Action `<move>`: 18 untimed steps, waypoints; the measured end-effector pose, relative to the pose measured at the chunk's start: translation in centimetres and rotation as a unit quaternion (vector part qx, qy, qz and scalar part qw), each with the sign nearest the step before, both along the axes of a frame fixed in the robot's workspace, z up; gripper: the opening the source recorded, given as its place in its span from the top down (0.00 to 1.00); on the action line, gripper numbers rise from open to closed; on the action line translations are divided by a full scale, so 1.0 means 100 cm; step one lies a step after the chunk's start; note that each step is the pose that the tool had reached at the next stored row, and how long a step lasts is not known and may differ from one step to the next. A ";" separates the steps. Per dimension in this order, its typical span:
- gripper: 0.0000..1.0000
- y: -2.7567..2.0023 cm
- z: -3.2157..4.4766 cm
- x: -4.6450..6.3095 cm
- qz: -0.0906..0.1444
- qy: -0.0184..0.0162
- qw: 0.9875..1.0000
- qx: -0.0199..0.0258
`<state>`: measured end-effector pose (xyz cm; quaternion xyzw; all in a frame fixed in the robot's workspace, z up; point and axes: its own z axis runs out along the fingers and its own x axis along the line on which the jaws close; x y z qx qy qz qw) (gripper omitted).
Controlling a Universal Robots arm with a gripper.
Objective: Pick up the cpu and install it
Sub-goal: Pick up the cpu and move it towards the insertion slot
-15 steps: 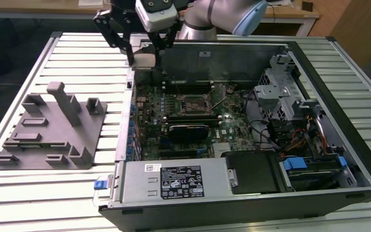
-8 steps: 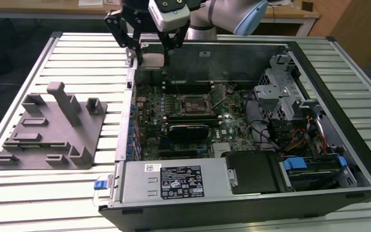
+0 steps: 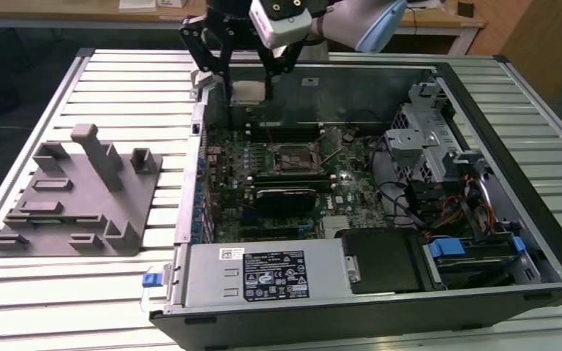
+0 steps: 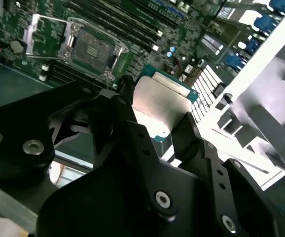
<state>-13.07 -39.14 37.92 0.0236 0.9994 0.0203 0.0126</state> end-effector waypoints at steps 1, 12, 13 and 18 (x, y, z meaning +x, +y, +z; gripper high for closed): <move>0.45 0.0002 -0.0012 0.002 0.000 0.000 1.000 0.000; 0.45 0.0008 -0.0209 0.019 0.000 0.000 1.000 0.000; 0.45 0.0008 -0.0228 0.021 0.000 0.000 1.000 0.000; 0.45 0.0013 -0.0318 0.026 0.000 0.000 1.000 0.000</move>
